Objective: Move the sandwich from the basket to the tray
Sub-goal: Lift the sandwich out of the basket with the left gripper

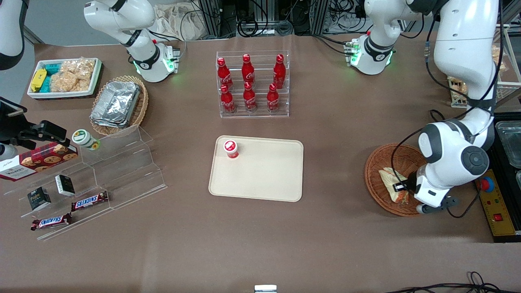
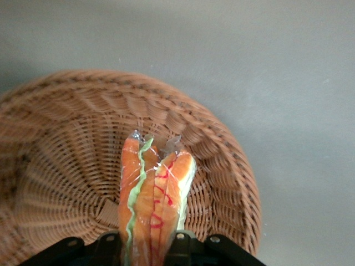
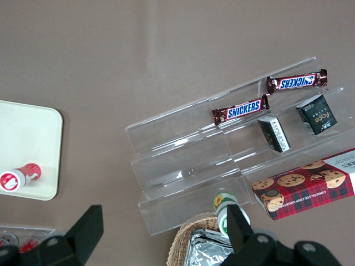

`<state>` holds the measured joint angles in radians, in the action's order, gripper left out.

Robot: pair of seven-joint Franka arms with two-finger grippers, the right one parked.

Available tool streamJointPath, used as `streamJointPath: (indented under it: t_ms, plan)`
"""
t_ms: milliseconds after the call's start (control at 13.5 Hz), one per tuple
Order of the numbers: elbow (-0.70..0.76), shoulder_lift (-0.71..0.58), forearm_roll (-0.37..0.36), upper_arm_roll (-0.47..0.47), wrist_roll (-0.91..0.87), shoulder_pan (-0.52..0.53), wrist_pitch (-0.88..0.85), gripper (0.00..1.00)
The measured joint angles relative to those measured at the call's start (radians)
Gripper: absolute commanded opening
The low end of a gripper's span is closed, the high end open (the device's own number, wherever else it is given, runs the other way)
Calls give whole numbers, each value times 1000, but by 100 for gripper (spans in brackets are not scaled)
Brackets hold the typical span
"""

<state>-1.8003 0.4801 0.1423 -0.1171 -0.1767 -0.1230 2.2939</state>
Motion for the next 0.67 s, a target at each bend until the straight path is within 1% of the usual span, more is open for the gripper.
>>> streamJointPath:
  t_ms: [148,370,667]
  plan:
    - [64,-62,-43,0,0,0,-139,9]
    - [207,-138,-115,4,0,-1,-411,9]
    - [423,-158,-177,29,-3,-35,-724,9]
